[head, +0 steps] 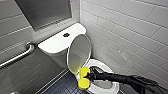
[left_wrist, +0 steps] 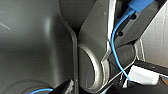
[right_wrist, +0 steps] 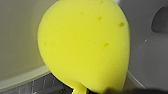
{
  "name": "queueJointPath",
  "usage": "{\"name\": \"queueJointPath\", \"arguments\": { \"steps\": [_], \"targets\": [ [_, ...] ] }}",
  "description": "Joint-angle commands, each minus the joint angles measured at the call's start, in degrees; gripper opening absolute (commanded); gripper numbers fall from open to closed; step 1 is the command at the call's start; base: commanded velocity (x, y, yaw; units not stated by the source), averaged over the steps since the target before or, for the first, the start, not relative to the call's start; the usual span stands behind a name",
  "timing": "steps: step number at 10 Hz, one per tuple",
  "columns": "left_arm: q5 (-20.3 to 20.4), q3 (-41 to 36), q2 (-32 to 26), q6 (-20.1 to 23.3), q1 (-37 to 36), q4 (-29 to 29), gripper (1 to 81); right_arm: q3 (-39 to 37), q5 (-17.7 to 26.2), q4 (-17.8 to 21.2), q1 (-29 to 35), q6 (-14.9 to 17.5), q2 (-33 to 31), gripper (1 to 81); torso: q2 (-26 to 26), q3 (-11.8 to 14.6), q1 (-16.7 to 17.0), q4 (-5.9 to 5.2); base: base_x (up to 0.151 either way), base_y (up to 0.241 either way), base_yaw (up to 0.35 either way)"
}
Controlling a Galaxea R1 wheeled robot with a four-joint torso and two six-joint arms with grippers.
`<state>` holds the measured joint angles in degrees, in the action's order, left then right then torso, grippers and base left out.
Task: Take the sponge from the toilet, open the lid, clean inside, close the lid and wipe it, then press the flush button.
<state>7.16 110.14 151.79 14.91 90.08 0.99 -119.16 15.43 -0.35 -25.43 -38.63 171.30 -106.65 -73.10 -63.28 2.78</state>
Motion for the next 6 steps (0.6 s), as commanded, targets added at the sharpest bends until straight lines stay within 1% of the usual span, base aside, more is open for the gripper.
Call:
{"name": "queueJointPath", "arguments": {
  "steps": [1,3,6],
  "targets": [
    [-4.9,-1.2,-0.6,0.3,2.1,0.1,81.1,12.3,7.0,-2.2,4.6,-0.2,-8.0,1.0,0.0,0.0,0.0,0.0,0.0,0.0,0.0],
    [-4.9,-1.2,-0.4,0.4,2.1,0.2,81.1,17.2,7.1,-2.2,3.2,-0.3,-13.5,1.0,0.0,0.0,0.0,0.0,0.0,0.0,0.0],
    [-4.9,-1.2,-0.3,0.6,2.1,0.2,81.1,21.4,7.1,-2.0,0.2,-0.3,-19.7,1.0,0.0,0.0,0.0,0.0,0.0,0.0,0.0]
  ]
}}
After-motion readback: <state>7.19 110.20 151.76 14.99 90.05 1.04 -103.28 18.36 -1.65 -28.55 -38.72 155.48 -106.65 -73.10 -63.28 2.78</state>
